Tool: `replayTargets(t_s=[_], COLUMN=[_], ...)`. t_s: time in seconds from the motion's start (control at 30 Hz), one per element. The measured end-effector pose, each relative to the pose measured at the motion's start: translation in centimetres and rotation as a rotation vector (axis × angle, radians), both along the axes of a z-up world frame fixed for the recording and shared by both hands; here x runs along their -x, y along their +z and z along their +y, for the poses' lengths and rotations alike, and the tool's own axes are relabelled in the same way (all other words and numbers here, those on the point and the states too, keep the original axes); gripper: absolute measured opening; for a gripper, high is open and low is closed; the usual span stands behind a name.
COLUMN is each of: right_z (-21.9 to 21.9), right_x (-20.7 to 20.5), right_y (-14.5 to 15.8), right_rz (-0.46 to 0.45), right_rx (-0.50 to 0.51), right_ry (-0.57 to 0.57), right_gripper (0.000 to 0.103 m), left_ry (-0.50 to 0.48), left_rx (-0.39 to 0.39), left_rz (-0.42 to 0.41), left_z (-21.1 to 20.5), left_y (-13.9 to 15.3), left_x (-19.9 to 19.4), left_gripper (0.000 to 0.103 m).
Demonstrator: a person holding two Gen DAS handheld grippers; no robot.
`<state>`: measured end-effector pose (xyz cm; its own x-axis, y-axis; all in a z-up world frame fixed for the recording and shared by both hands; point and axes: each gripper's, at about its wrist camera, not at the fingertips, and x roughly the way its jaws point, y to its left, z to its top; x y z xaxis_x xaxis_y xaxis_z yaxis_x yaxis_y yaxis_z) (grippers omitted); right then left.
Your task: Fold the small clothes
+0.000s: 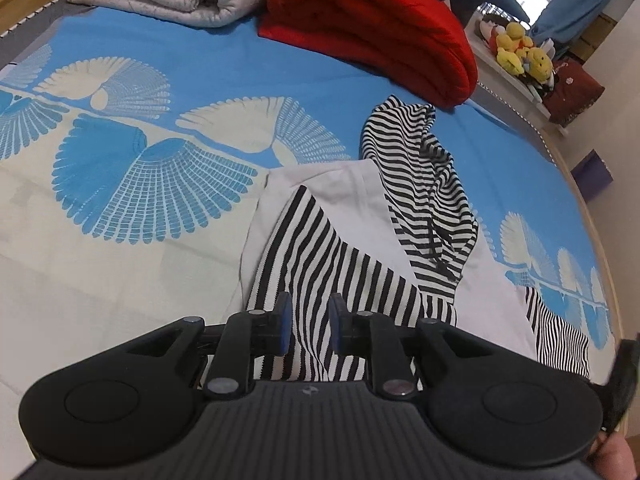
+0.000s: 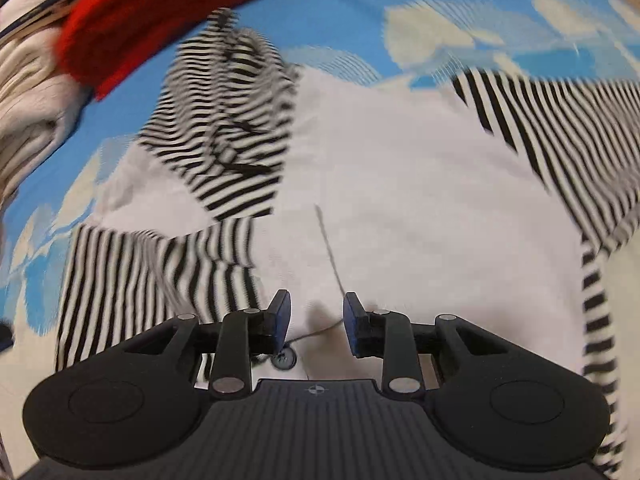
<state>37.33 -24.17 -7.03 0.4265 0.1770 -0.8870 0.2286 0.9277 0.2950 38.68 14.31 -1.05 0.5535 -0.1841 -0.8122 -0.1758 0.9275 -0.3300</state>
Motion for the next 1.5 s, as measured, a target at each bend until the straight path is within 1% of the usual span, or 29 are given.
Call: replayTargets(t_s=[0.1,0.17,0.27,0.3,0.33,0.37,0.43,0.5,0.53,0.63,0.67,0.7,0.77,0.83,0.87,0.9,0.93,0.97,1.03,1.1,1.13,1.2,1.27,1.3,1.33,1.4,1.43,1.47,1.5], right_z=[0.1,0.4,0.7,0.8,0.9,0.9,0.9,0.7,0.6,-0.2,-1.0,-1.9,-3.6,-5.2,-5.9,-6.6,-7.1,-7.4,-7.2,-6.8,-7.0,-7.4,-8.2,-8.7,-9.0,-8.9,-8.7,-8.6,-8.6], right_x=[-0.4,-0.6,-1.0,-1.1,-1.1,-1.2,-1.1,-0.8,-0.6,0.5,0.9,1.0,0.9,0.4,0.2,0.0,0.1,0.3,0.5,0.2,0.0,-0.5,-1.0,-1.0,-1.1,-0.9,-0.9,-0.9,-0.8], right_y=[-1.4,-2.1,-3.2,-3.5,-3.7,-3.6,-3.0,-1.3,0.3,5.5,6.5,7.0,6.6,5.0,3.9,2.8,2.3,2.1,2.4,2.3,1.8,0.4,-1.6,-2.4,-3.0,-3.3,-3.3,-3.1,-3.0], right_rz=[0.023,0.039,0.059,0.066,0.065,0.061,0.041,-0.022,-0.086,-0.330,-0.379,-0.399,-0.369,-0.286,-0.227,-0.174,-0.164,-0.182,-0.235,-0.275,-0.272,-0.194,-0.086,-0.039,-0.005,0.001,-0.003,-0.003,-0.007], right_rx=[0.002,0.016,0.010,0.011,0.016,0.026,0.029,0.019,0.017,0.048,0.052,0.063,0.132,0.186,0.189,0.189,0.184,0.182,0.181,0.102,0.068,0.060,0.067,0.076,0.068,0.044,0.044,0.046,0.040], right_ry=[-0.034,-0.037,-0.026,-0.025,-0.027,-0.028,-0.022,-0.027,-0.017,-0.009,-0.025,-0.055,-0.114,-0.160,-0.189,-0.210,-0.229,-0.240,-0.225,-0.175,-0.149,-0.147,-0.184,-0.205,-0.220,-0.214,-0.202,-0.193,-0.188], right_gripper=[0.030,0.030,0.030,0.028,0.023,0.007,0.006,0.005,0.004,0.004,0.004,0.004,0.004,0.004,0.004,0.006,0.008,0.008,0.008,0.010,0.010,0.012,0.012,0.012,0.013,0.022,0.022,0.022,0.009], left_ry=[-0.014,-0.020,-0.016,-0.011,-0.006,-0.002,0.001,-0.001,-0.003,-0.013,-0.014,-0.015,-0.024,-0.044,-0.056,-0.071,-0.087,-0.103,-0.133,-0.163,-0.173,-0.194,-0.204,-0.207,-0.213,-0.226,-0.242,-0.267,-0.295], left_rx=[0.002,-0.005,-0.020,-0.021,-0.021,-0.021,-0.027,-0.038,-0.044,-0.065,-0.073,-0.080,-0.091,-0.101,-0.106,-0.108,-0.105,-0.102,-0.106,-0.115,-0.118,-0.134,-0.151,-0.160,-0.163,-0.167,-0.174,-0.203,-0.247], left_rz=[-0.004,-0.008,-0.010,-0.009,-0.006,-0.003,0.002,0.003,0.003,0.010,0.016,0.021,0.035,0.047,0.055,0.062,0.069,0.076,0.093,0.119,0.126,0.150,0.181,0.193,0.204,0.209,0.199,0.189,0.182], left_z=[-0.3,-0.4,-0.3,-0.2,-0.1,0.0,0.2,0.2,0.2,0.2,0.2,0.1,-0.3,-0.9,-1.3,-1.8,-2.3,-2.7,-3.7,-4.5,-4.9,-5.5,-5.8,-5.9,-5.9,-5.9,-6.0,-6.2,-6.5], left_y=[0.2,0.2,0.2,0.2,0.1,0.0,-0.1,-0.2,-0.3,-0.7,-0.9,-1.2,-1.7,-2.4,-2.7,-3.1,-3.5,-3.9,-4.9,-6.0,-6.4,-7.6,-9.0,-9.5,-10.0,-10.9,-11.0,-10.9,-10.7], left_x=[-0.3,-0.4,-0.8,-0.8,-0.9,-0.9,-1.0,-1.0,-0.9,-0.9,-0.9,-1.0,-1.1,-1.2,-1.2,-1.3,-1.3,-1.3,-1.3,-1.4,-1.4,-1.3,-1.0,-0.9,-0.8,-0.5,-0.4,-0.2,0.0], left_gripper=[0.025,0.027,0.027,0.027,0.027,0.027,0.027,0.027,0.027,0.027,0.027,0.027,0.027,0.027,0.027,0.027,0.027,0.027,0.027,0.027,0.027,0.028,0.033,0.034,0.035,0.034,0.031,0.017,0.009])
